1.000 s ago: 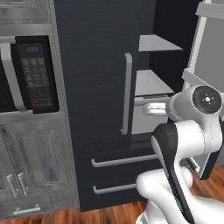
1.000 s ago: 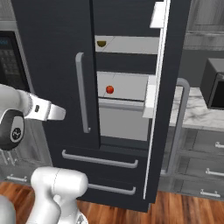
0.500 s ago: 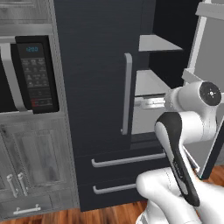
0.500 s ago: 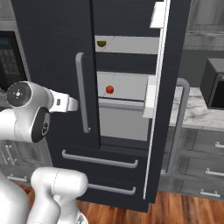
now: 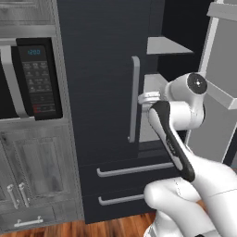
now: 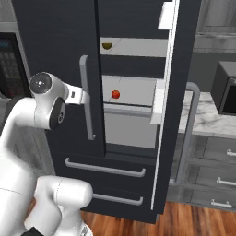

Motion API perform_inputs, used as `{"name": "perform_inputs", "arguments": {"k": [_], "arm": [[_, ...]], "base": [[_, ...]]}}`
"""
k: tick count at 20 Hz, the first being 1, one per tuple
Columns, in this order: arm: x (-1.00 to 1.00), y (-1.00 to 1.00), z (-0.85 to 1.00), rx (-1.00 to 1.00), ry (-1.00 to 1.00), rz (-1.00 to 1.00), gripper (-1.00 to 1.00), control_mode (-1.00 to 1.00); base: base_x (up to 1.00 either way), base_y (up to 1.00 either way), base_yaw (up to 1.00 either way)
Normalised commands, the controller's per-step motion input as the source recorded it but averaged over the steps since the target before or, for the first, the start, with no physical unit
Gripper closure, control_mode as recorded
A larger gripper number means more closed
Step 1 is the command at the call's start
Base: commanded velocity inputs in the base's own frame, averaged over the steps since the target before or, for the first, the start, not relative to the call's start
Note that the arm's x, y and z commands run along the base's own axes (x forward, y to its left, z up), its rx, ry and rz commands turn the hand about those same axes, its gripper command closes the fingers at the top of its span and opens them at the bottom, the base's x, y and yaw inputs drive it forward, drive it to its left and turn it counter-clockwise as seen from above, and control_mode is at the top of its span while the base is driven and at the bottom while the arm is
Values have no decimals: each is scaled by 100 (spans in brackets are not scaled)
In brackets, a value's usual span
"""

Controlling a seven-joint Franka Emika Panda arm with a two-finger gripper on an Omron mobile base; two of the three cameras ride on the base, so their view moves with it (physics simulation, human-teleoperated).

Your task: Retrieve the kiwi and apple from the fridge and place them into the bowl on the dining table.

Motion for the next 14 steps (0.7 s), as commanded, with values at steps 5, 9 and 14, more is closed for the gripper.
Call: {"name": "perform_inputs", "arguments": {"k": [5, 9, 14], "arm": [[61, 1, 0, 0, 4, 0, -100, -100], [36, 1, -14, 0, 0, 0, -100, -100], [48, 18, -14, 0, 0, 0, -100, -100]], "base": [[0, 0, 0], [0, 0, 0], [0, 0, 0]]}}
